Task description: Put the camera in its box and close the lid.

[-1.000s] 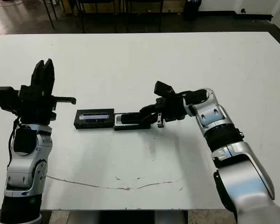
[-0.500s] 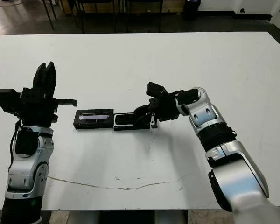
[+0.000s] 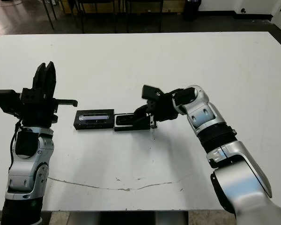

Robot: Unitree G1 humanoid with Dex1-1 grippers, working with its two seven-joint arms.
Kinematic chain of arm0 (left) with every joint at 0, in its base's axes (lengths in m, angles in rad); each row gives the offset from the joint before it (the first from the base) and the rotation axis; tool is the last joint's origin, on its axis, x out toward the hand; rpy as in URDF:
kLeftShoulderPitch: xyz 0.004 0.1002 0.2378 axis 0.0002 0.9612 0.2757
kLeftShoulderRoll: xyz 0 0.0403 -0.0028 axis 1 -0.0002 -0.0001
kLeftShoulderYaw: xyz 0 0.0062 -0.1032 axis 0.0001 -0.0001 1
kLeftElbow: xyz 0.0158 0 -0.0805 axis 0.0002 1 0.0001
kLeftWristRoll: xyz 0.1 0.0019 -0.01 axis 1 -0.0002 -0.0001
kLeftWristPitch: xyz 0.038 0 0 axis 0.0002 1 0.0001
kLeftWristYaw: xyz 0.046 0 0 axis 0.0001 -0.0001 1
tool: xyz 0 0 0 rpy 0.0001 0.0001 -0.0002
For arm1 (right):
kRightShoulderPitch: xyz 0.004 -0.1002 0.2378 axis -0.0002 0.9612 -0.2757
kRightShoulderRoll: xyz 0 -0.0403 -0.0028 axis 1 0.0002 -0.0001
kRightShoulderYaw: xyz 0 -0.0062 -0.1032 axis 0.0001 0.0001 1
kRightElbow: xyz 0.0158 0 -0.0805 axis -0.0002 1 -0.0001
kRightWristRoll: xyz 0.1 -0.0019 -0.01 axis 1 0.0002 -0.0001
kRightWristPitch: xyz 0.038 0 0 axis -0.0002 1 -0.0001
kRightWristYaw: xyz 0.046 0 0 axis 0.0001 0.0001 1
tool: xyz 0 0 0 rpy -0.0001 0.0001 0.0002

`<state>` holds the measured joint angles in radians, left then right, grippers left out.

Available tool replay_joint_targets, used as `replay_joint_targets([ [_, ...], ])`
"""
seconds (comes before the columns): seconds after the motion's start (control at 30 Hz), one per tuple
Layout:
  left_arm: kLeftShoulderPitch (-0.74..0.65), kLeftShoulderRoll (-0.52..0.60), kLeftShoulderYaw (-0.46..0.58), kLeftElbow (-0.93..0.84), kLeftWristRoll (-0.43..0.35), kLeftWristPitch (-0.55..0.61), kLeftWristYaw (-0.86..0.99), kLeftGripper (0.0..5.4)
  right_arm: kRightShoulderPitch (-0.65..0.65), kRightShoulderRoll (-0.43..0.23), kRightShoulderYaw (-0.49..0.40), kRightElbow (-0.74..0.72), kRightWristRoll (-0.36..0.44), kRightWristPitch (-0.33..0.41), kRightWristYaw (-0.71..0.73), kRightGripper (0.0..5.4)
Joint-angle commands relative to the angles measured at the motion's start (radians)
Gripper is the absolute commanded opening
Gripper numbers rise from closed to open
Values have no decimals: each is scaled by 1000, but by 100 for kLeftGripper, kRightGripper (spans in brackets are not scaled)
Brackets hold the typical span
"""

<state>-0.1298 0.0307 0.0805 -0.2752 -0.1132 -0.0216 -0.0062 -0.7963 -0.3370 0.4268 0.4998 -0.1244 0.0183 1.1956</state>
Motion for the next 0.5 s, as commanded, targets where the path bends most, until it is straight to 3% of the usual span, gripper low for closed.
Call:
replay_joint_targets([
  [0.03, 11, 0, 6, 16, 0, 6, 1, 0, 6, -40, 4, -22, -47, -42, -45, 236],
  [0.33, 8, 3, 4, 18, 11, 3, 4, 0, 25, -85, -78, -97, -14, -31, -115, 429],
  [0.4, 8, 6, 4, 20, 14, -1, 2, 0, 55, -77, -153, -132, 56, -31, -152, 477],
  [0.5, 11, 7, 9, 12, 7, 12, 3, 0, 142, -32, -296, -233, 207, 66, -248, 539],
])
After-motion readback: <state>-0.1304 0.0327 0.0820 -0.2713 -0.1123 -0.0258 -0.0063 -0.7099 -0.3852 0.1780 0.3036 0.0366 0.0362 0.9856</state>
